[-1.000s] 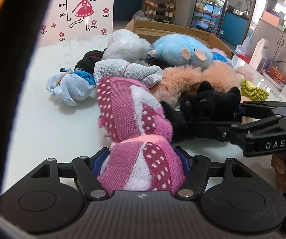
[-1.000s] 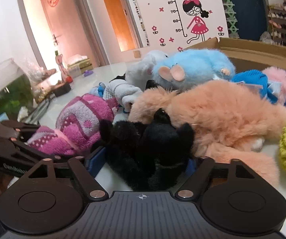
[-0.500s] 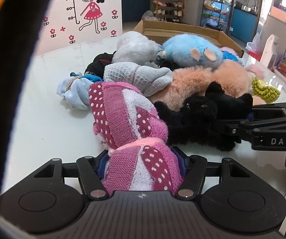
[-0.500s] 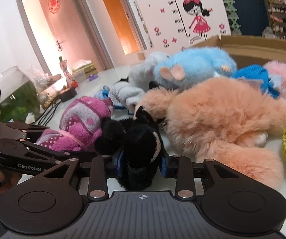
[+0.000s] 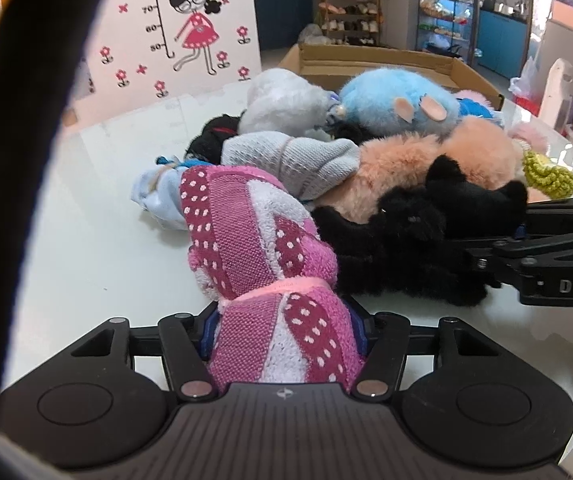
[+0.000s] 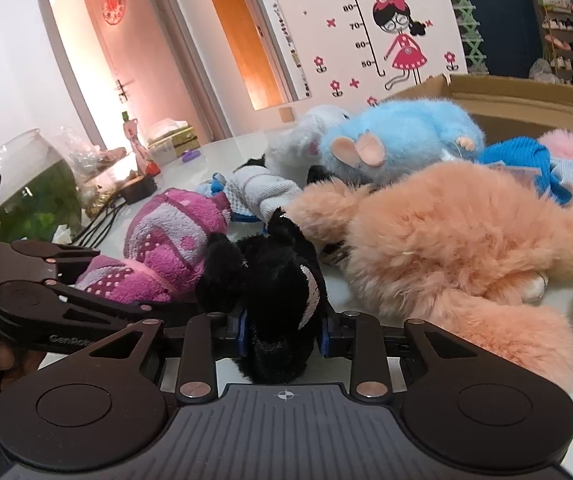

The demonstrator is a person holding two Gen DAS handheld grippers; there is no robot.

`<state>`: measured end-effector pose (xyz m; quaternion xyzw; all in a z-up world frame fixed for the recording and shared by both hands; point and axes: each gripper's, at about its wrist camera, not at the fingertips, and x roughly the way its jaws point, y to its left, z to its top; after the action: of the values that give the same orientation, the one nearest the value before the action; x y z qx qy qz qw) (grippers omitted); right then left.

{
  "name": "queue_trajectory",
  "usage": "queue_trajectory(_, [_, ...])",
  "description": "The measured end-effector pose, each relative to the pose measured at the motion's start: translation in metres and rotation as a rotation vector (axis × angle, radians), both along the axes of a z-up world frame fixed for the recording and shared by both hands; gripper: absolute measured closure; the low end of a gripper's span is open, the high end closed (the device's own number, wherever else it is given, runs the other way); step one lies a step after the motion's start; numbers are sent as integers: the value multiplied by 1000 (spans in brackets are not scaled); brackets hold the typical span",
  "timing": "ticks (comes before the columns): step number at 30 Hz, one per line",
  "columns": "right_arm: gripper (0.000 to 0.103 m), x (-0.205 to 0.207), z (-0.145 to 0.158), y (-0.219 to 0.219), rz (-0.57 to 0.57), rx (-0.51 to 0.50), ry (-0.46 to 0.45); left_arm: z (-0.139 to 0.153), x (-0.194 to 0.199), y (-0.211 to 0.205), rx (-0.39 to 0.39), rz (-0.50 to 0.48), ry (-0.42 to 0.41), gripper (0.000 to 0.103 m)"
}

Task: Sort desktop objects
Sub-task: 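Lift both held plushes off the pile toward the cardboard box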

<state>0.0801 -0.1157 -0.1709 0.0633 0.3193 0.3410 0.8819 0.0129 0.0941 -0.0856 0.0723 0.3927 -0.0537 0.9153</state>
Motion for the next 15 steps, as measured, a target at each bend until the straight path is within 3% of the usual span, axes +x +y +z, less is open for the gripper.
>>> queue_trajectory(15, [68, -16, 23, -25, -39, -2, -64, 22, -11, -5, 53, 7, -83, 49])
